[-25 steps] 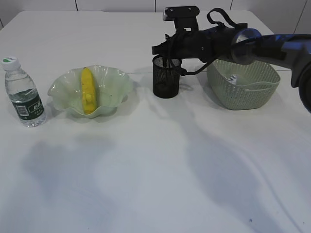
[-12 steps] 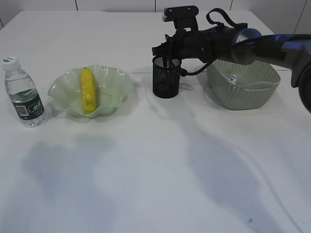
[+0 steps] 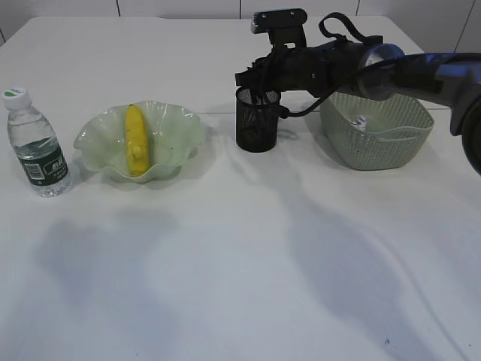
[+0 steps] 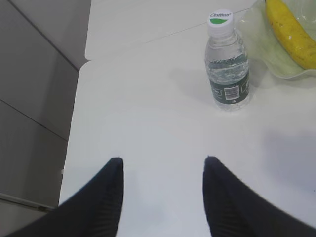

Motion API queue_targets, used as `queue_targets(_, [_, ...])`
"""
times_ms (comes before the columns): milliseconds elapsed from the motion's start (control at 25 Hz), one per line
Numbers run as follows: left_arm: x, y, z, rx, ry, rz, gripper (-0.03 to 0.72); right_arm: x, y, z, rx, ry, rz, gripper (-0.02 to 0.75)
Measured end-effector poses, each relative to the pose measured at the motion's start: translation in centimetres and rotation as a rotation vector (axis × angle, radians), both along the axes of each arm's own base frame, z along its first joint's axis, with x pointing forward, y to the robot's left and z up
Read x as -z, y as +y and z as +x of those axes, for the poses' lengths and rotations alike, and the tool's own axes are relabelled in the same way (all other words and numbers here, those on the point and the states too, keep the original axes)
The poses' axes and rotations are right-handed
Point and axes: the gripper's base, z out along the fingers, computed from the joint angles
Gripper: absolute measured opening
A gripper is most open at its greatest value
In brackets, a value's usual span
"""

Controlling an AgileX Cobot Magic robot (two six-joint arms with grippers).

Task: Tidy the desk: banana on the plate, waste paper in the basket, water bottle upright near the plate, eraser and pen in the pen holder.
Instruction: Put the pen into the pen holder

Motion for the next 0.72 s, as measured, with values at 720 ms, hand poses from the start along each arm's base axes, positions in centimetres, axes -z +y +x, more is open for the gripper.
queue_targets(720, [-0.1,0.0,0.1,0.004,-0.011,0.000,0.365,-5.4,-0.1,0.0,0.011,-0.066,0.016,0.218])
